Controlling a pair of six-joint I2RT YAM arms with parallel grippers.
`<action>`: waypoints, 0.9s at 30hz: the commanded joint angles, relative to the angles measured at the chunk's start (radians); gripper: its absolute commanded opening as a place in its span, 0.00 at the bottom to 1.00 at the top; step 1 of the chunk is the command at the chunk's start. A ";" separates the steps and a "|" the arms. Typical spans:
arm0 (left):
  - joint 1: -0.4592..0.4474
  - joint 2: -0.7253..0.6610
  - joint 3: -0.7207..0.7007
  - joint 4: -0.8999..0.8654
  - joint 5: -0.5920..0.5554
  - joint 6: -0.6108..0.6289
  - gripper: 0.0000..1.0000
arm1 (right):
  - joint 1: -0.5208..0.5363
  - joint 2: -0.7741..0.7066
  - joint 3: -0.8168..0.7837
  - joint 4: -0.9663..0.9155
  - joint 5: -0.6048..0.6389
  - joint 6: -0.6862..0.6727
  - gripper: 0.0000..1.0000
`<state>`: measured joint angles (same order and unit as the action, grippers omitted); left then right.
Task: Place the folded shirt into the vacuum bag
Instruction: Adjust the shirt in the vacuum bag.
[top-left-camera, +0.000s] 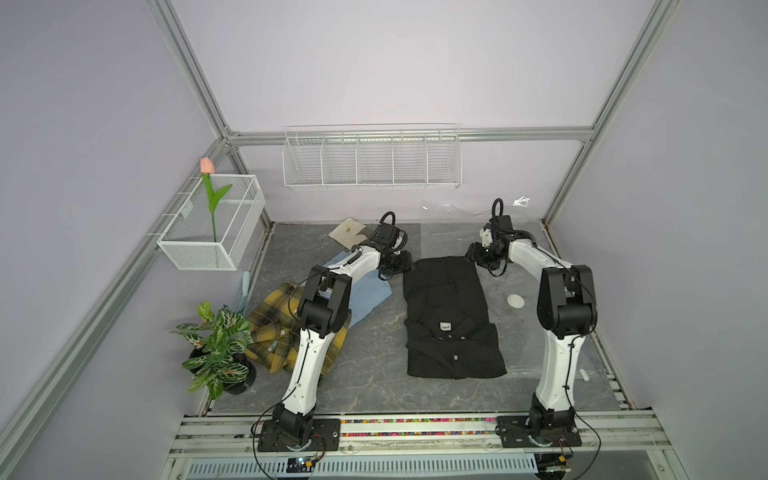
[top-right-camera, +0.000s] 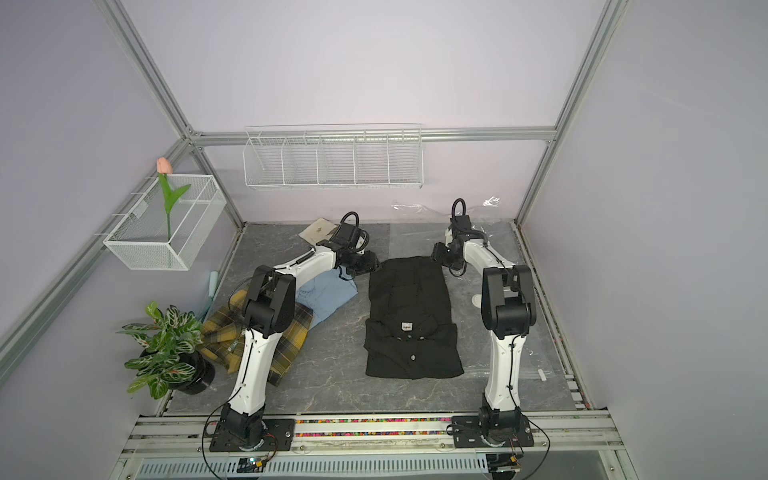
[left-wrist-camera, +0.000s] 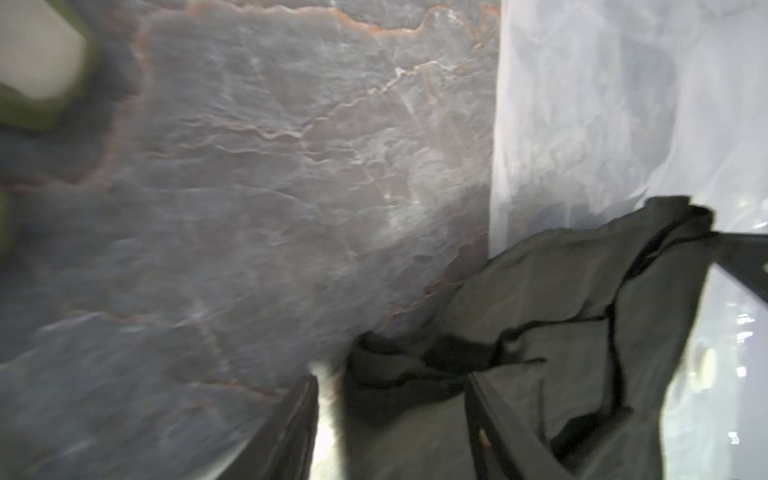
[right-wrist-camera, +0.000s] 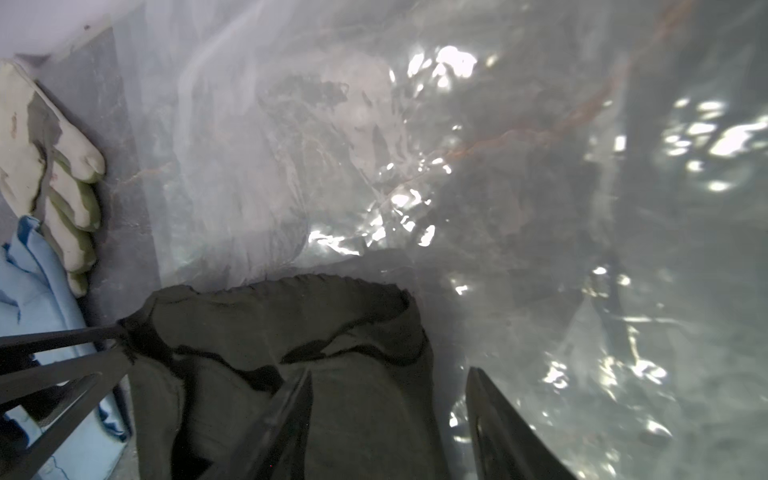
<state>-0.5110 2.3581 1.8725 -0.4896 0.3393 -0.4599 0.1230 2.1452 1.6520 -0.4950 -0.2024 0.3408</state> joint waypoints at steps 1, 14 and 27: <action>-0.004 0.034 0.024 0.038 0.043 -0.012 0.49 | 0.013 0.027 0.050 -0.041 -0.024 -0.038 0.53; 0.000 -0.132 -0.048 0.138 0.092 0.049 0.00 | 0.017 -0.226 -0.163 0.191 -0.040 -0.117 0.13; -0.107 -0.501 -0.574 0.263 0.070 0.075 0.00 | 0.022 -0.768 -0.816 0.346 -0.003 -0.124 0.10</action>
<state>-0.5686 1.8450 1.4044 -0.2230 0.4187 -0.4095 0.1375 1.4330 0.9413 -0.1638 -0.2081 0.2382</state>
